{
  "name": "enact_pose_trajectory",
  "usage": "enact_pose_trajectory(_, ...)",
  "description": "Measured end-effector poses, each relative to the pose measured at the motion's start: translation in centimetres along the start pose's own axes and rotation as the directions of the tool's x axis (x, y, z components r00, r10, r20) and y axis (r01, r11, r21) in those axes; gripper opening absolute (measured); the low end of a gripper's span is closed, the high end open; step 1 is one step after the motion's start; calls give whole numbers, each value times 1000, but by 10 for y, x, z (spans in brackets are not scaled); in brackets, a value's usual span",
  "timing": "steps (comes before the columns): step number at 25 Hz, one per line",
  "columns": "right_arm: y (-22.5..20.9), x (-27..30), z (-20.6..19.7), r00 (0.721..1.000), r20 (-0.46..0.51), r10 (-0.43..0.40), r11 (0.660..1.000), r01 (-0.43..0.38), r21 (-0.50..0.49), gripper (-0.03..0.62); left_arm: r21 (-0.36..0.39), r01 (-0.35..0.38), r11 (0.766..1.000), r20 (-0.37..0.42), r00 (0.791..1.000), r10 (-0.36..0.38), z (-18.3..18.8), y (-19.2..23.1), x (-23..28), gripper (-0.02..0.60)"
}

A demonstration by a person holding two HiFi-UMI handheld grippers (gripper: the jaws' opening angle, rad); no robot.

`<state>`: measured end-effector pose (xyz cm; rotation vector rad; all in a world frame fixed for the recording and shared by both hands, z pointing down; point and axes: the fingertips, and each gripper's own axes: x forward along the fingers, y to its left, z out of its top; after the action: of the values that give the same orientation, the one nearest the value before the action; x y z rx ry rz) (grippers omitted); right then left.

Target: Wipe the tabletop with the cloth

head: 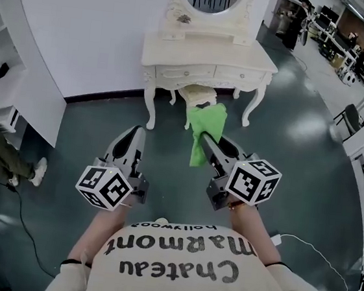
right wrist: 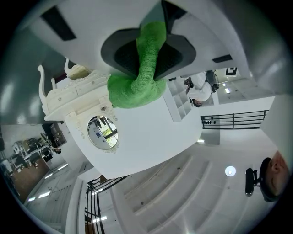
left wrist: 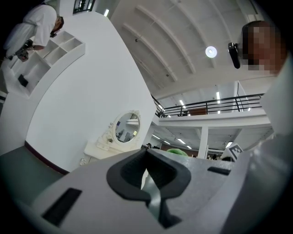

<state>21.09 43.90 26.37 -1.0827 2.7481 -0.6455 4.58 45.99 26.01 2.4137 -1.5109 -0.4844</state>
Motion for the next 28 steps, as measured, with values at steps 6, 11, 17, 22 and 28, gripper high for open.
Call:
enact_pose_trajectory(6,-15,47,18,1000,26,-18,1000,18,-16,98,15,55,998,4,998,-55,16,31,37,8)
enact_pose_trajectory(11,-27,95,21,999,34,-40,999,41,-17,98,47,51,998,-8,999,-50,31,72,53,8)
enact_pose_trajectory(17,-51,133,-4,996,-29,-89,995,90,30,98,17,17,1000,-33,999,-16,16,113,56,8)
enact_pose_trajectory(22,-63,155,-21,992,-77,-103,993,107,50,98,-41,-16,999,-92,996,12,-10,139,57,8)
enact_pose_trajectory(28,-81,180,-28,989,-116,-91,994,98,56,98,-69,-49,996,-112,993,41,-22,162,75,8)
